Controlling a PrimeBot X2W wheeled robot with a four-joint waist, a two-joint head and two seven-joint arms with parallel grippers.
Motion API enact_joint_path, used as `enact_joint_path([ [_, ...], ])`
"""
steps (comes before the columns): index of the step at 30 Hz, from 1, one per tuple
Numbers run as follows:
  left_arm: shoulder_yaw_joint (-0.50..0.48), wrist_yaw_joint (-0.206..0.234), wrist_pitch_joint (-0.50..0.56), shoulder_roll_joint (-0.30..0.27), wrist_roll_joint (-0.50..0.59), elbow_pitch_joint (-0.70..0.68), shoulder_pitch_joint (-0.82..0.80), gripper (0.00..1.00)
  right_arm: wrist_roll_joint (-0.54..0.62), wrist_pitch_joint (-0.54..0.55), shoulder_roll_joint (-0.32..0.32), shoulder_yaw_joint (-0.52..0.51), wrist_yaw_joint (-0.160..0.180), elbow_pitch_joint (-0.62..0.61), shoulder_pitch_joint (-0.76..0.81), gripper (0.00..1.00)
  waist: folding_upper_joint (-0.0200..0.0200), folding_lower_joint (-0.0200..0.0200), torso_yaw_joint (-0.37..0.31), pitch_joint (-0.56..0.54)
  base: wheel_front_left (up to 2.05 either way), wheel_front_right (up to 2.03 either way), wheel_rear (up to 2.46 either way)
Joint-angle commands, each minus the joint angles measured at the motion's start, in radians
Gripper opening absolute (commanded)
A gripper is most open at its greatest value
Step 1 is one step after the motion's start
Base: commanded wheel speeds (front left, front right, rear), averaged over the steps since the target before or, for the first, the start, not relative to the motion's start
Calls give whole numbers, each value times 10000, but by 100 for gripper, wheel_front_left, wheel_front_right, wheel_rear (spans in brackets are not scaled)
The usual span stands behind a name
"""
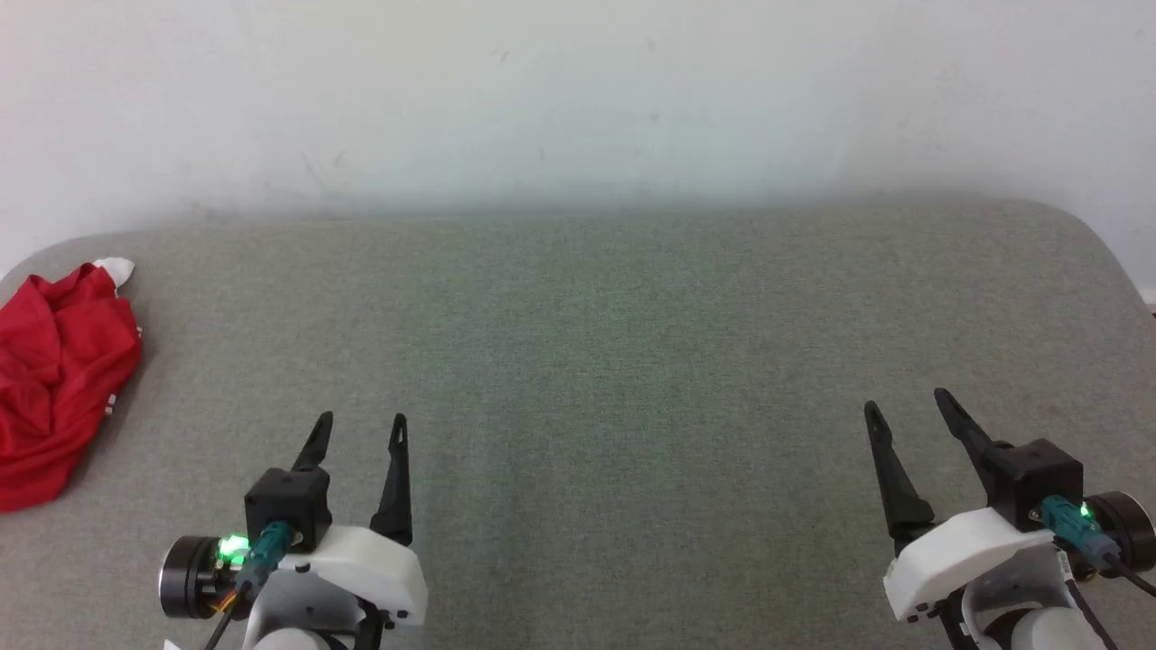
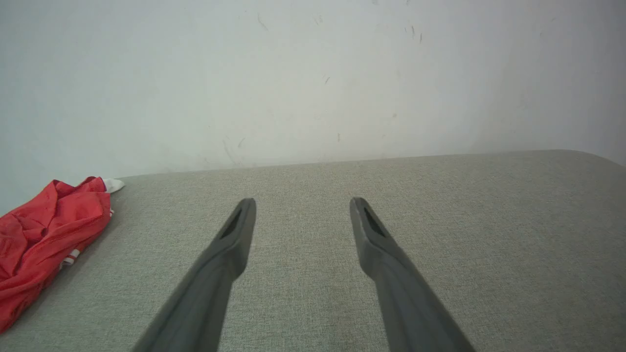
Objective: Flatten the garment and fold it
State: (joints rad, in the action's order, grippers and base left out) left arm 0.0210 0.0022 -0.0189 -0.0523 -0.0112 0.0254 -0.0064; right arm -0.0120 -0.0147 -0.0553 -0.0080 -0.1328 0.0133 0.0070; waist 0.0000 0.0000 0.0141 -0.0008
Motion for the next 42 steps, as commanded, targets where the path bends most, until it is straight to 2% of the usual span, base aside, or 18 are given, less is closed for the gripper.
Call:
enact_joint_path([
  [1,47,113,-114,-10,-133,96,-141,100,-133,-128,8,-68,2,30,0,100,0,0,90,8,0,0,0],
  [42,-25,828,-952,-51,-687,258,-59,100,-507,-841,23,-70,9,225,-147,100,0,0,2630,152,0,0,0],
])
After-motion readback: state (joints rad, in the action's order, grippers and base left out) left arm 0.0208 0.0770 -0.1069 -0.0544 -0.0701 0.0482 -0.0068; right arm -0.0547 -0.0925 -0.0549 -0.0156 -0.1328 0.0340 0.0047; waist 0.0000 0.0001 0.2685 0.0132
